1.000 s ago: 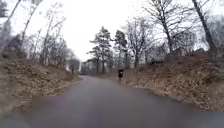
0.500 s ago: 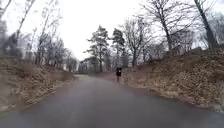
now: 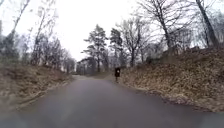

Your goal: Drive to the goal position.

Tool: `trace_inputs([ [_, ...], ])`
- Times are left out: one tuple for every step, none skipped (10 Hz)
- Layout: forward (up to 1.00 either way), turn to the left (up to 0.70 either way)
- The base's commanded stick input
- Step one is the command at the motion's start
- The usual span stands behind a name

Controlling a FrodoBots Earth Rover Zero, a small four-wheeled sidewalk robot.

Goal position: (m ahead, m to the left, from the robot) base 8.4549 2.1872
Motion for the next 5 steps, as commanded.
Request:
trace_inputs([
  [1.0,0.41],
  [1.0,0.41],
  [1.0,0.41],
  [1.0,0.41],
  [1.0,0.32],
])
